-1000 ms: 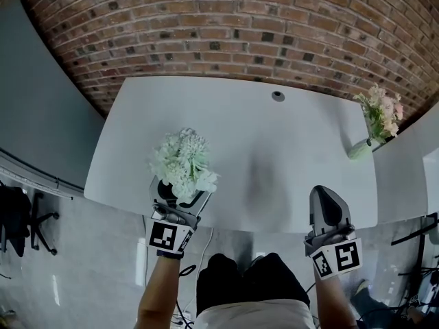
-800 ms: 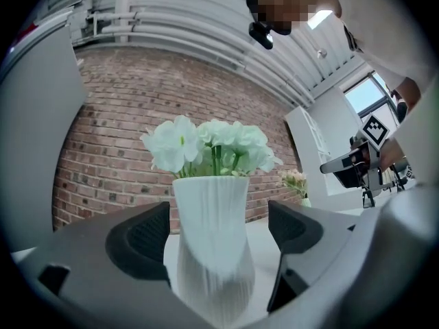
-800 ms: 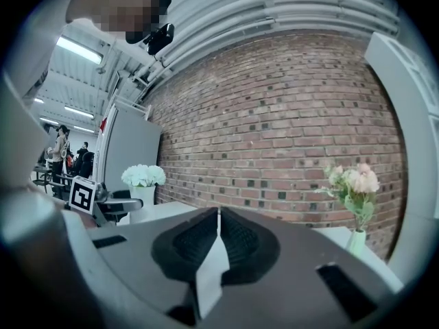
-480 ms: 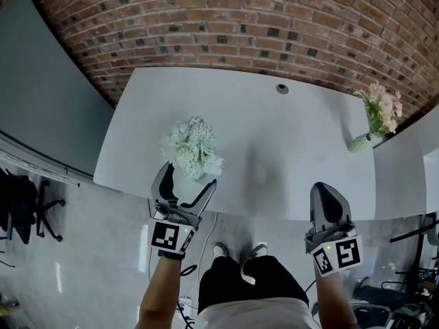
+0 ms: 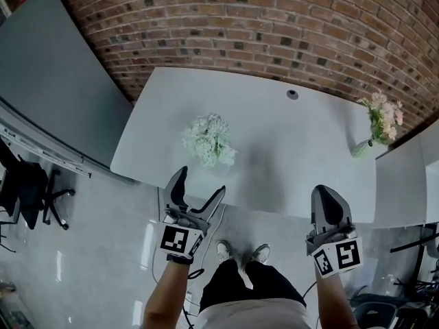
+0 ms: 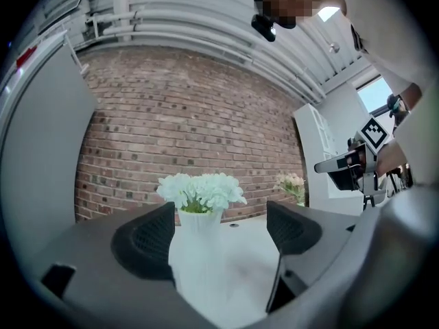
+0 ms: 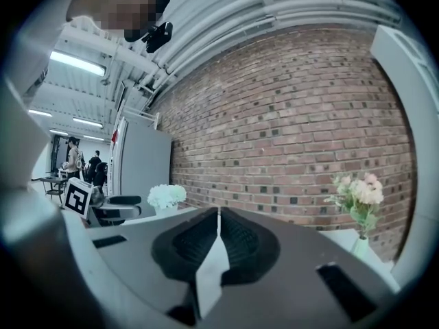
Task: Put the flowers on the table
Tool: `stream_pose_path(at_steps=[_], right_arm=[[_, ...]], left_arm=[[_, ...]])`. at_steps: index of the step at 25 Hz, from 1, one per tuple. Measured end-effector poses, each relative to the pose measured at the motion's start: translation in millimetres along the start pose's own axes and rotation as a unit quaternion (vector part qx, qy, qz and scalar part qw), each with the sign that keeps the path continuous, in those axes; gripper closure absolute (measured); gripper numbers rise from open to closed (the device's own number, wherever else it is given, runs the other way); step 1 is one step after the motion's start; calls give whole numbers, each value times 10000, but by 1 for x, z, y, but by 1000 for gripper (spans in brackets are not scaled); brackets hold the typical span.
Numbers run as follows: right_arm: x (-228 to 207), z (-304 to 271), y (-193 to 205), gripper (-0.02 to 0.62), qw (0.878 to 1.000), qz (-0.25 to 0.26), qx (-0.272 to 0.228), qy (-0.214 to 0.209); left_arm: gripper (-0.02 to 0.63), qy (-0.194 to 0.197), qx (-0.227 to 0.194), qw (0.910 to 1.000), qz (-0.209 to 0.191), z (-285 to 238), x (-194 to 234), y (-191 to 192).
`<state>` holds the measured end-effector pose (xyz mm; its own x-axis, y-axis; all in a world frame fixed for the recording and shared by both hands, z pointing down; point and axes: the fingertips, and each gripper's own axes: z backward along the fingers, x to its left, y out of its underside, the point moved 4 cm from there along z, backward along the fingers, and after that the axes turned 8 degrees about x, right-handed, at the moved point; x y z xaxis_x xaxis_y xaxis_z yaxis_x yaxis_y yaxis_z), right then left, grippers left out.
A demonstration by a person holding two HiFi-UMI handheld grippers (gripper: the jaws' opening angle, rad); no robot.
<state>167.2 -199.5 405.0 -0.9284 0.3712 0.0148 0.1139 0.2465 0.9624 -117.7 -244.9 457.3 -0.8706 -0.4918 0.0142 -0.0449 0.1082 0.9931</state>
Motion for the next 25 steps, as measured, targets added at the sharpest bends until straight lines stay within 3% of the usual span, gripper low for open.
stream_pose_path(at_steps=[5, 14, 20, 25], right_arm=[[7, 14, -6, 572, 10000, 5, 11, -22], [10, 26, -11, 572, 9999, -132, -1, 83], [9, 31, -22, 572, 9997, -110, -100, 177], [11, 29, -32, 572, 9996, -60, -217, 157]], left_arm=[[199, -135, 75, 9998, 127, 21, -9, -8], [376, -225, 210, 9987, 417, 54, -15, -13], [467, -406, 328, 9974, 505, 68, -12, -15], [527, -439, 192, 9977, 480, 73, -12, -29]])
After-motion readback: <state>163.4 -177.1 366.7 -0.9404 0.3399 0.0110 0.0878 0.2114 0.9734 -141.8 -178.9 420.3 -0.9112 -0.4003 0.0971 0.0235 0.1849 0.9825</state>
